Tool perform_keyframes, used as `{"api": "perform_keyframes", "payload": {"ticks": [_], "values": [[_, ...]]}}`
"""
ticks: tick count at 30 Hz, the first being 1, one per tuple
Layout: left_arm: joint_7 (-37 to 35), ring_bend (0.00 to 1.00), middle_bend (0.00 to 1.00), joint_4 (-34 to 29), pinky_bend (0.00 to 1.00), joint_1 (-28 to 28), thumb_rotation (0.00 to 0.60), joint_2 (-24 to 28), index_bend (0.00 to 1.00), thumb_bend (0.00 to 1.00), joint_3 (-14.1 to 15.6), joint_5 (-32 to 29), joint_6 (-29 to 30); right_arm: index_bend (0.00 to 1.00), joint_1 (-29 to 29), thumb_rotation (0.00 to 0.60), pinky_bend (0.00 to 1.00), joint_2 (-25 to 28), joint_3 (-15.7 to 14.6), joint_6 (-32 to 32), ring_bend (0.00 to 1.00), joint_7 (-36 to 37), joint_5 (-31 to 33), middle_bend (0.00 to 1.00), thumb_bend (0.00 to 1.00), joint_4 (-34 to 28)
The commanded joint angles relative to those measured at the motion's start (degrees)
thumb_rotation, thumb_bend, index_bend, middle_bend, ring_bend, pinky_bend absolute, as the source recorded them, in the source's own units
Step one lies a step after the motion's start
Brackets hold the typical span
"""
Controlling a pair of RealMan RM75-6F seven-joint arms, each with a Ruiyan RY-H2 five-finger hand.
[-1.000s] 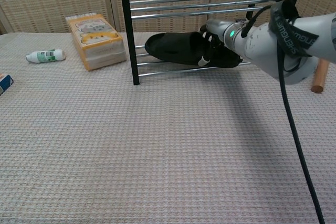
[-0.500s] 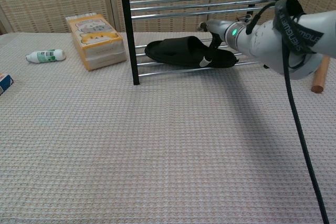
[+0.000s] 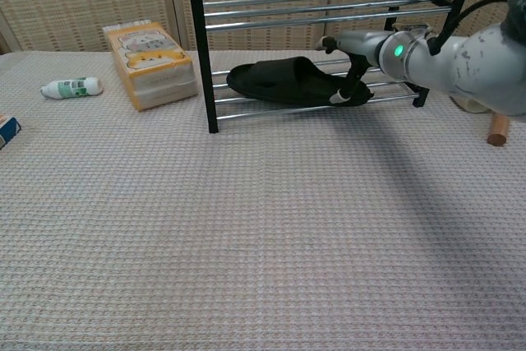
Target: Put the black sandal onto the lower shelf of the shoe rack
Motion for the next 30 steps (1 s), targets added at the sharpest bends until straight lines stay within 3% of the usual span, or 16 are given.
{"api": "perform_keyframes", "payload": {"ticks": [1,6,10,25,30], "values": [[-0.02,0.08,0.08,-0.04,0.20,0.05,0.600,0.04,0.09,0.19,0.01,0.06,0.10,0.00,-2.98,0.600,0.13,4.27,-3.18,2.92,0.11,-0.62,-3.51,0.19,0.30,-6.00],[0.05,0.08,0.08,-0.25,0.20,-0.02,0.600,-0.01,0.09,0.19,-0.03,0.36,0.28,0.00,-5.21,0.600,0.14,7.99,-5.41,6.28,0.18,-1.01,-6.93,0.25,0.43,-11.53],[0.21,0.08,0.08,-0.37,0.20,-0.13,0.600,-0.10,0.09,0.19,0.02,0.53,0.16,0.00,-6.13,0.600,0.15,9.52,-6.71,7.19,0.18,-1.71,-7.55,0.26,0.44,-13.51],[0.28,0.08,0.08,-1.09,0.20,0.13,0.600,0.42,0.09,0.19,0.29,0.68,0.34,0.01,-5.70,0.600,0.15,5.91,-8.23,3.84,0.18,1.12,-9.20,0.26,0.45,-7.28],[0.35,0.08,0.08,-1.34,0.20,0.22,0.600,0.58,0.09,0.19,0.36,0.85,0.51,0.01,-5.77,0.600,0.15,5.80,-8.58,3.58,0.18,1.89,-10.44,0.26,0.45,-7.79]]}}
